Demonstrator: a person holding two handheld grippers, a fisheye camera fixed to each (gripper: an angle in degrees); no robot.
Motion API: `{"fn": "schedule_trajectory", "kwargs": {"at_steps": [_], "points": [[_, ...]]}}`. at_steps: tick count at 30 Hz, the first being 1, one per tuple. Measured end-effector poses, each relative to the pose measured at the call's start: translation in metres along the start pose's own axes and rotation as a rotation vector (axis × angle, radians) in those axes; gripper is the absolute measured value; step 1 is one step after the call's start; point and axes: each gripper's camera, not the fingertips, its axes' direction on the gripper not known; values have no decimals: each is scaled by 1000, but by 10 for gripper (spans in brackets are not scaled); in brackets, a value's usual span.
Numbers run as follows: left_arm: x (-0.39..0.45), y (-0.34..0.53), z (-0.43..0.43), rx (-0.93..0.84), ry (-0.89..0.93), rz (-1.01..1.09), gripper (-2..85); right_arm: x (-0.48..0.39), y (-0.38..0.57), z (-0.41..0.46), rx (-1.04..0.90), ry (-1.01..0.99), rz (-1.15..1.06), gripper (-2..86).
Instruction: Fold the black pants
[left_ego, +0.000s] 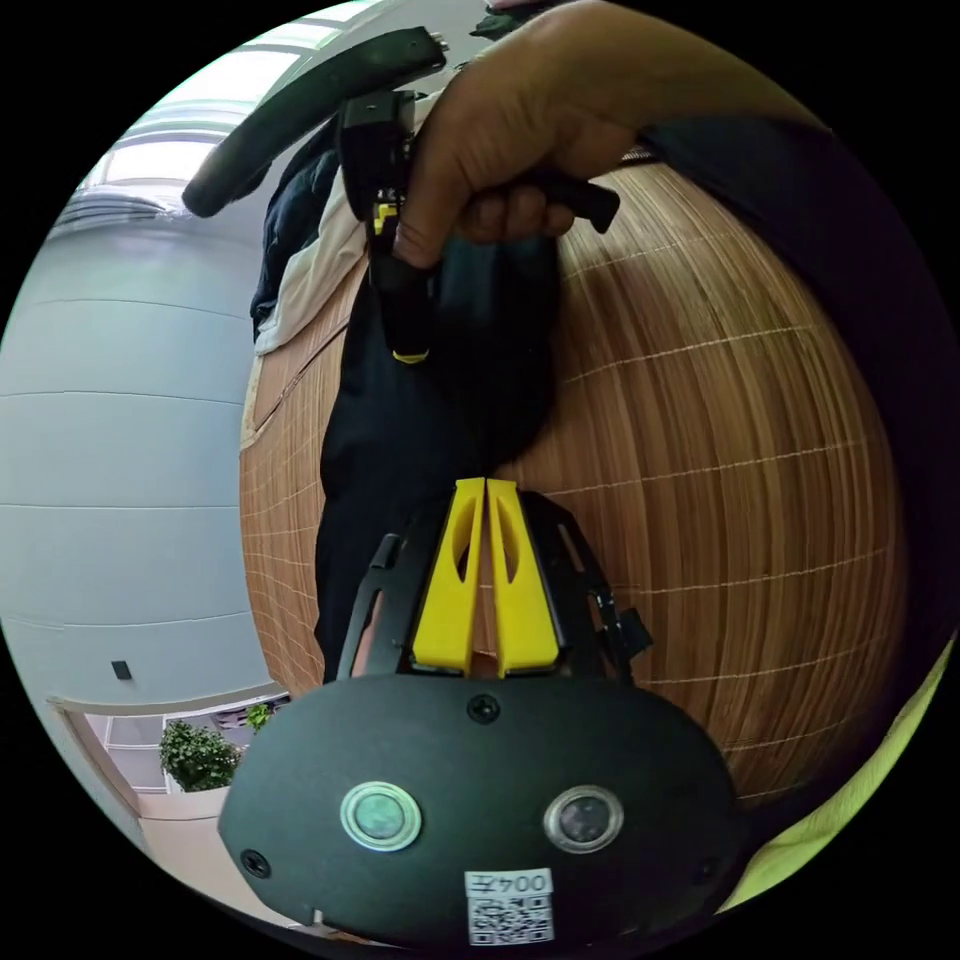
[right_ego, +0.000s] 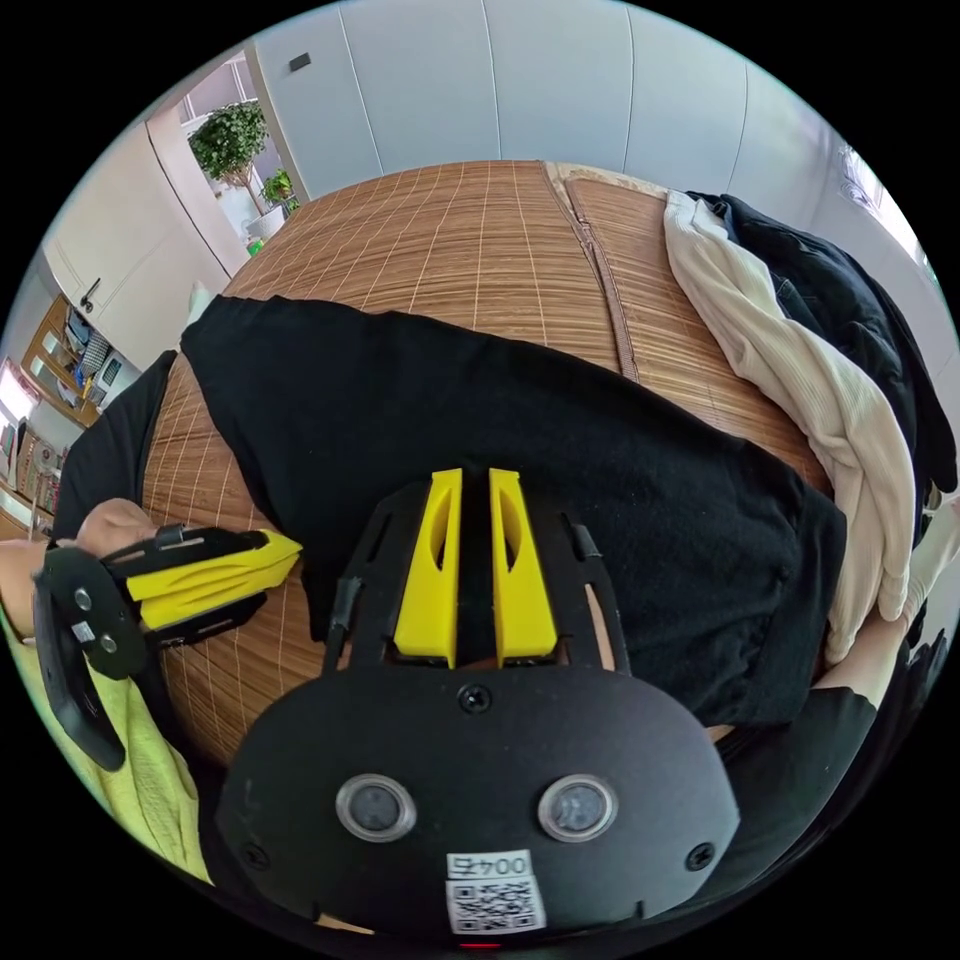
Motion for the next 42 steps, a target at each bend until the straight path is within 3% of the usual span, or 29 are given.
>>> {"fn": "schedule_trajectory", "kwargs": {"at_steps": [6, 12, 23, 30, 36, 42], "points": [[-24, 18, -31, 48, -16, -110, 24, 5, -7, -4, -24, -24, -21, 64], [-42, 59, 7, -72, -35, -185, 29, -4, -7, -23, 97, -249, -149, 76], [-60, 43, 30, -71, 38, -174, 18, -8, -17, 3, 22, -229, -173, 89], [-72, 70, 18, -45, 124, -126, 6, -16, -23, 24, -56, -78, -175, 57], [-65, 75, 15, -6, 47, -119, 5, -17, -22, 21, -54, -118, -198, 87], [-90, 86, -16, 88, -11, -171, 3, -47, 25, -25, -13, -163, -379, 81]]}}
